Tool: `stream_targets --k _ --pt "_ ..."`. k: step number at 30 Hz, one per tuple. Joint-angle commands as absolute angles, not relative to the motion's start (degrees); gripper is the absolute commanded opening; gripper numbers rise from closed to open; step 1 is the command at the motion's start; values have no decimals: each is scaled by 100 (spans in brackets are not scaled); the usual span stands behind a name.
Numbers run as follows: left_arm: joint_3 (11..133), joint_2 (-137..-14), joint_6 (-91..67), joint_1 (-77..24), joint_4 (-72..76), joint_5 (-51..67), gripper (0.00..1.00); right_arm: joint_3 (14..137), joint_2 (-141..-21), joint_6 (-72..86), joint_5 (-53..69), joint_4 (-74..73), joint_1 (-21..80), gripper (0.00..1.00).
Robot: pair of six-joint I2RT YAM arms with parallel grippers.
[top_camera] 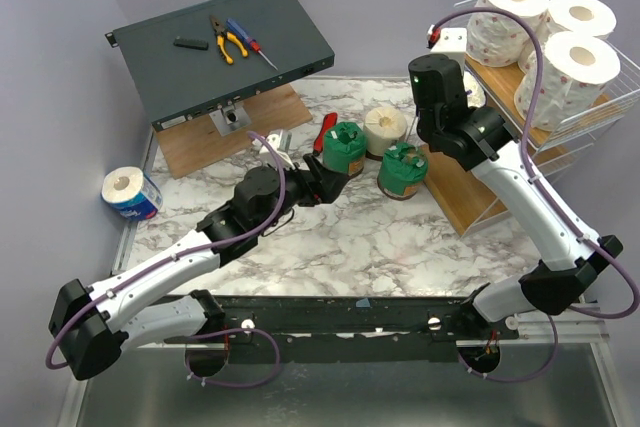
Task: Place and organize the paper towels onto the shelf
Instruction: Place the paper towel on the shelf.
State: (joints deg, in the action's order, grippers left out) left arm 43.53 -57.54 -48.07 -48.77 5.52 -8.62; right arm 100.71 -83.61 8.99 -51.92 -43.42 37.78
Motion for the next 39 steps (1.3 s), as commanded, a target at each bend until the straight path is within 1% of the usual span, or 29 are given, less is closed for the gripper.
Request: stream_targets --k 1,9,21,26,31,35,39 --pt "4408 -5943 -4827 -4899 738 -545 84 10003 -8224 1134 -4929 -4395 3594 32" --pt "4688 -6204 -4800 -4913 773 -327 84 9892 -8260 1327 -4800 -4482 3275 32" --pt "4788 -6373 -4780 -4948 865 -291 84 9816 -8250 995 -5647 -4097 3257 34" --pt "5179 -6801 -4755 -4991 1039 -82 84 9701 -8194 819 -5955 -3895 3252 38" --pt "5673 -7294 -4711 -5111 1273 152 84 9554 -8175 788 -6016 -3811 3250 43" --pt "6015 -7590 -4583 -5224 1469 211 84 9519 -8115 817 -6019 -3801 3252 59" --pt "6306 -7813 -4501 -5282 1563 278 84 9570 -8052 826 -5979 -3831 3251 66"
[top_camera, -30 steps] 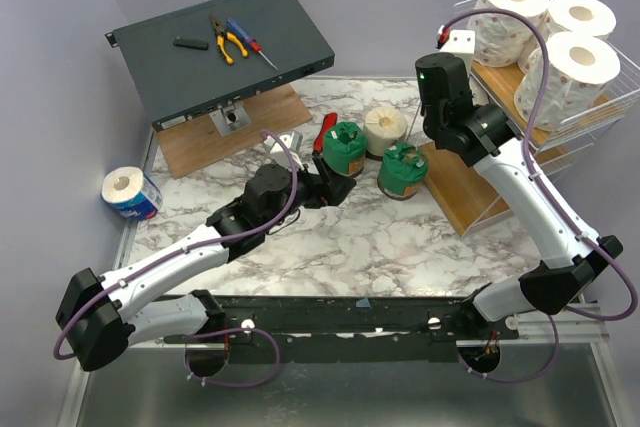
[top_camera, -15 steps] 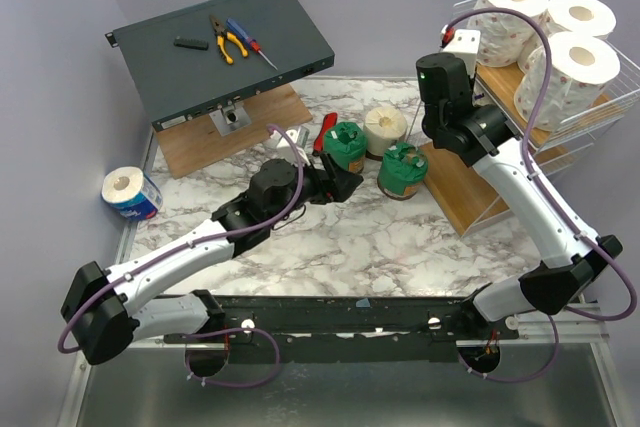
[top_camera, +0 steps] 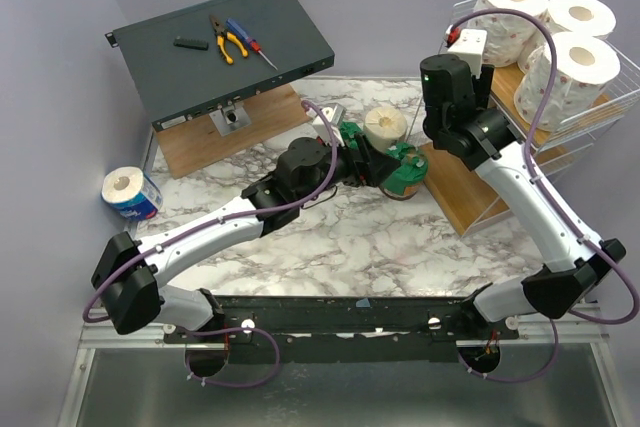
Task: Place and organize the paper towels onto the shelf
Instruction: Place the paper towel on the shelf, then adjust the paper towel on the shelf.
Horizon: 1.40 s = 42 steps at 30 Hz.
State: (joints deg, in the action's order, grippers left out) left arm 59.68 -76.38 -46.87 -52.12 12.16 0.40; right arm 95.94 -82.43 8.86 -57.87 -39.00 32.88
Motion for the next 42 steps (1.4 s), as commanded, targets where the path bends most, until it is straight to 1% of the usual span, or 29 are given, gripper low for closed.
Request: stream_targets --k 1,6,10,15,20,27,34,42 --pt "6355 -7853 -4500 -5282 1564 294 84 9597 -8035 831 -5955 -3848 3252 67" --pt "6395 -7911 -4507 -5291 1573 300 84 9887 -7968 1011 -5633 -4123 3250 70" --pt "6313 -7829 -4509 -5291 1573 279 84 10159 -7829 1327 -4990 -4445 3259 70" --pt "6167 -7709 -4499 -5291 1574 270 84 10000 -7395 1518 -4124 -4379 3261 70" --pt "5989 -7566 -4521 -5304 1538 268 84 9292 -6946 1624 -3545 -4067 3267 66" --pt "5462 -7151 -4546 -5317 1503 57 84 7720 -6404 1713 -3465 -3248 3345 63" --pt "4904 -6877 -4706 -5322 1529 -136 84 6759 -6174 1606 -3564 -2344 3399 55" --pt "4784 -6848 -4713 -5335 1485 -149 84 6056 -6286 1303 -4292 -1208 3419 37"
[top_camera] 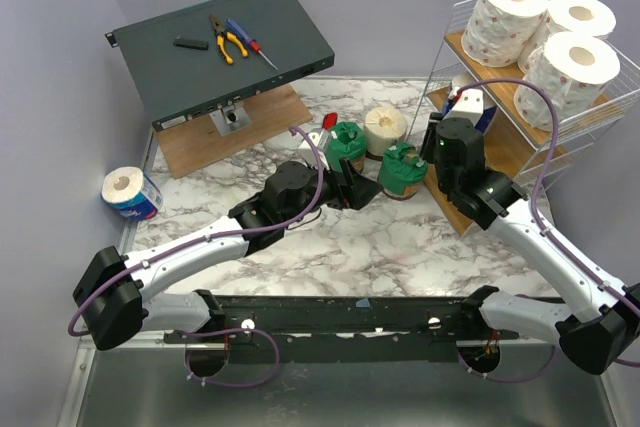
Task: Place and organize the paper towels onto the shelf
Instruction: Adjust the paper towel on the shelf.
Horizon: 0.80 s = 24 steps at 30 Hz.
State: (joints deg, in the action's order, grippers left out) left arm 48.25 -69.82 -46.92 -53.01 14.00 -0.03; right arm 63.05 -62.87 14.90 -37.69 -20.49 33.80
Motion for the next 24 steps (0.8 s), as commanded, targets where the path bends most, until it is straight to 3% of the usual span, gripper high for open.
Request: stream_targets --k 1,14,24 --pt "4781 -6847 -4704 -5334 1485 -158 84 6011 -6320 1276 -4417 -1128 3419 36" --pt "4637 -6776 -4617 -5335 1512 -127 84 5984 -7111 1146 -5932 -611 3402 29" --pt "4395 -6530 -4535 -5334 1512 -255 84 5989 -7372 923 -6202 -102 3197 29"
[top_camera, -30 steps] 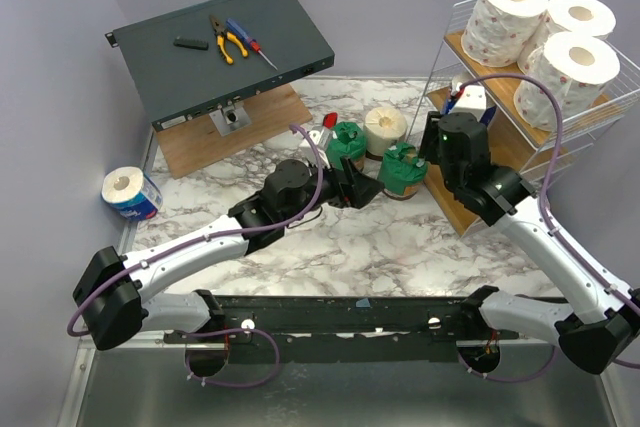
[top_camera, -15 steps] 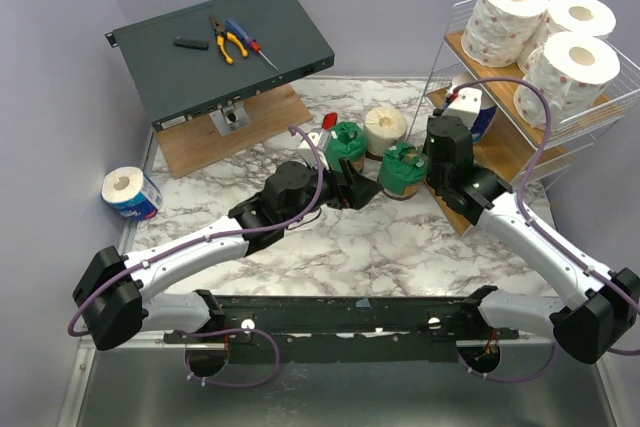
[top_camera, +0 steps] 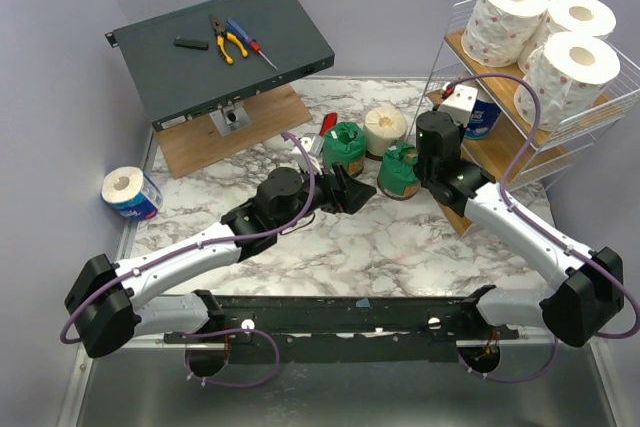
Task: Place and organize the paper towels onto the shelf
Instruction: Adjust the paper towel on the shelf.
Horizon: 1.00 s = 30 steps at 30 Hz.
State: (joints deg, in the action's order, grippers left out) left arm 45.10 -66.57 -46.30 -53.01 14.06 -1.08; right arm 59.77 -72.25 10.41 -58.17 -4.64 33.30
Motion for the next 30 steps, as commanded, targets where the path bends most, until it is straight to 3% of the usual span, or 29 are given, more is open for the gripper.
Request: stream_targets --k 1,21,25,30 --pt "4378 -6517 -4535 -5330 1520 -254 84 5994 -7374 907 -6213 -81 3175 29" --pt "4089 -6268 -4587 -5326 1507 -281 84 6028 -7443 669 -6167 399 2654 30" --pt "4020 -6164 -4587 -5331 1479 -317 84 6060 -7066 1034 -4910 -268 2682 35" --pt "3884 -5967 -4567 -5331 1390 -431 84 5951 -6632 962 -3531 -558 3066 50"
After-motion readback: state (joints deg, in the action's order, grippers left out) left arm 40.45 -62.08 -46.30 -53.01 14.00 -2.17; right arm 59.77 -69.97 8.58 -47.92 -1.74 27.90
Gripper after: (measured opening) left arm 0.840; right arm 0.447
